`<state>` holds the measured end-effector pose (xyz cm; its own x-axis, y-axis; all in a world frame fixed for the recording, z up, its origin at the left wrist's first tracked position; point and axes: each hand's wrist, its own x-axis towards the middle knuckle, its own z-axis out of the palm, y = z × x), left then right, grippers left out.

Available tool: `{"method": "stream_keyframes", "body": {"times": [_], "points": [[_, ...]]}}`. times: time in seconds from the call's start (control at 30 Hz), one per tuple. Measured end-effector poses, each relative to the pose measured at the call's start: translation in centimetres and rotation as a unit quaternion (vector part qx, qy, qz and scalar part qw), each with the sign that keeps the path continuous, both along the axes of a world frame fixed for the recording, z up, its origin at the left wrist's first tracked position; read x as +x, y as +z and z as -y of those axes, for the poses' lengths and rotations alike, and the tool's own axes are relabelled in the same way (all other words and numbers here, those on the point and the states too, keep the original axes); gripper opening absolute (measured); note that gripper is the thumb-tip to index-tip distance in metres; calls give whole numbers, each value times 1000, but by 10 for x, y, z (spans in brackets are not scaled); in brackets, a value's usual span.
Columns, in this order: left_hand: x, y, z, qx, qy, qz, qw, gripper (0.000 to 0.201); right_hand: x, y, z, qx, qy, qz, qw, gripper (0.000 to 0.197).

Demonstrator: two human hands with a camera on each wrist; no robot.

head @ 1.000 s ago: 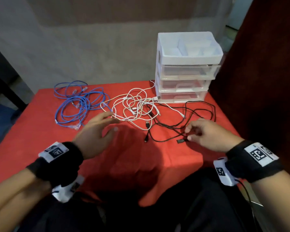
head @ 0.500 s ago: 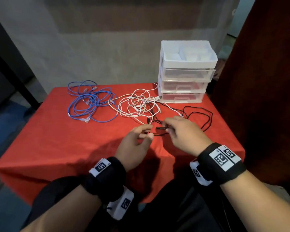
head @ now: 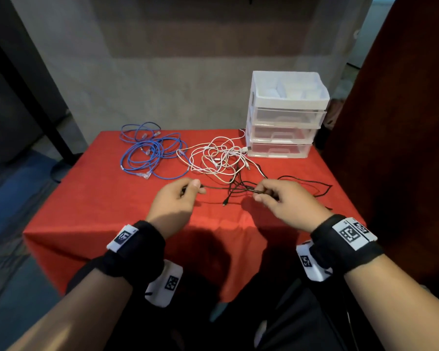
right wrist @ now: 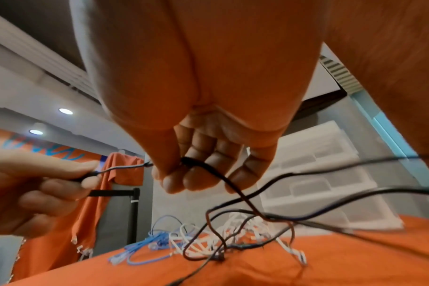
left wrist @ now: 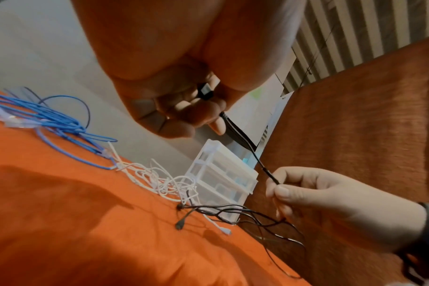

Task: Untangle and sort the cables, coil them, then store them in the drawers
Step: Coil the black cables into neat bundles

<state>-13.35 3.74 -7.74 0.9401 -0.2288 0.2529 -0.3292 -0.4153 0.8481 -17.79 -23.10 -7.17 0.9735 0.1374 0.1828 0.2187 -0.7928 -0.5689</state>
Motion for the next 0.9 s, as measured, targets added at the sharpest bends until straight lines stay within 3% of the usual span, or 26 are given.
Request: {"method": "stream_keyframes", "body": {"times": [0.17, 0.23, 0.33, 0.4, 0.5, 0.63, 0.7, 0.8, 0.83, 0.9], "points": [[-6, -28, -6, -68, -13, -76, 995, 33, 9, -26, 9, -99, -23, -18, 995, 12], [-13, -32, -6, -38, -41, -65, 996, 28, 16, -38, 14, -111, -44, -12, 993, 15], [-22, -46, -6, 15, -103, -75, 992, 25, 25, -57, 21, -99, -87, 6, 991, 33], [-22, -58, -7, 50, -131, -96, 986, 33, 29, -68, 23, -64, -103, 10, 993, 41], [-15, -65, -6, 91, -103, -65, 988, 44, 34, -76, 26, -9, -118, 56, 991, 31], [17, -60, 11, 62, -43, 55, 996, 38, 24, -50, 18, 172, -102, 69, 977, 28], [32, -55, 35, 30, -89, 56, 994, 34, 20, -27, 10, 306, -73, 62, 947, 23], [37, -44, 94, -55, -205, 15, 977, 66, 23, 12, -3, 476, -18, 45, 878, 25], [36, -39, 115, -68, -225, 24, 972, 61, 25, 25, -7, 519, -6, 32, 854, 25], [38, -29, 144, -58, -217, 34, 974, 22, 31, 50, -7, 571, 1, 20, 821, 26]]}}
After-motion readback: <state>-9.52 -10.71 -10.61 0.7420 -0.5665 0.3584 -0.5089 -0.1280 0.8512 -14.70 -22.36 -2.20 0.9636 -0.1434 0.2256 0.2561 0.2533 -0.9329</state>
